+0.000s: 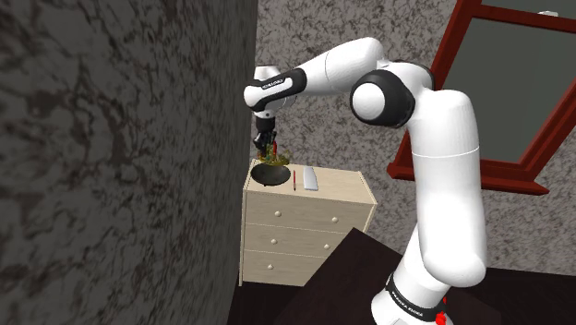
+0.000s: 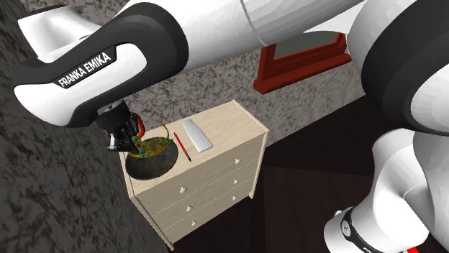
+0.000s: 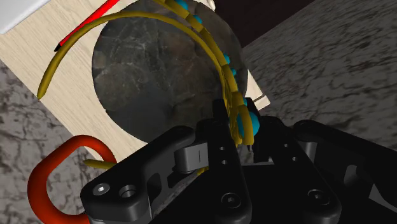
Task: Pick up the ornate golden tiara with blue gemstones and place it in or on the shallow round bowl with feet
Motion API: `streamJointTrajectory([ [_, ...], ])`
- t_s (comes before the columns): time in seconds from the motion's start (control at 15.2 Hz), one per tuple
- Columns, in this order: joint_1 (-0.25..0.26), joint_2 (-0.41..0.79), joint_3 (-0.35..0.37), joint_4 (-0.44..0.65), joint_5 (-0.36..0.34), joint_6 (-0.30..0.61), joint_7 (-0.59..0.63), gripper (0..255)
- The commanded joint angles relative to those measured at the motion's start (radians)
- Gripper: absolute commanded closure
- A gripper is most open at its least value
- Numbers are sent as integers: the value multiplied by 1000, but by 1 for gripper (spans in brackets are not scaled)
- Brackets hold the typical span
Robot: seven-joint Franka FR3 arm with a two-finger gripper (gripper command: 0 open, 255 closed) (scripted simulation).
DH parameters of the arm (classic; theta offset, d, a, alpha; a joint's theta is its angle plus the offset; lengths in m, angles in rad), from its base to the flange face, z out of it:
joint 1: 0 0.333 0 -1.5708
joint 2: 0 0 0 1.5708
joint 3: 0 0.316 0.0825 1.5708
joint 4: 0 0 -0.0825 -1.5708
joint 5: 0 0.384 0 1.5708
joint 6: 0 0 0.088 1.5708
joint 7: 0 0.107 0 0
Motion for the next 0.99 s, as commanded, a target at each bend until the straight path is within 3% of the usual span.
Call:
streamJointTrajectory([
  [0.0, 6, 18, 6, 18, 4, -1, 13, 255],
  [0.92, 0, 88, 19, -53, 27, 138, 5, 255],
])
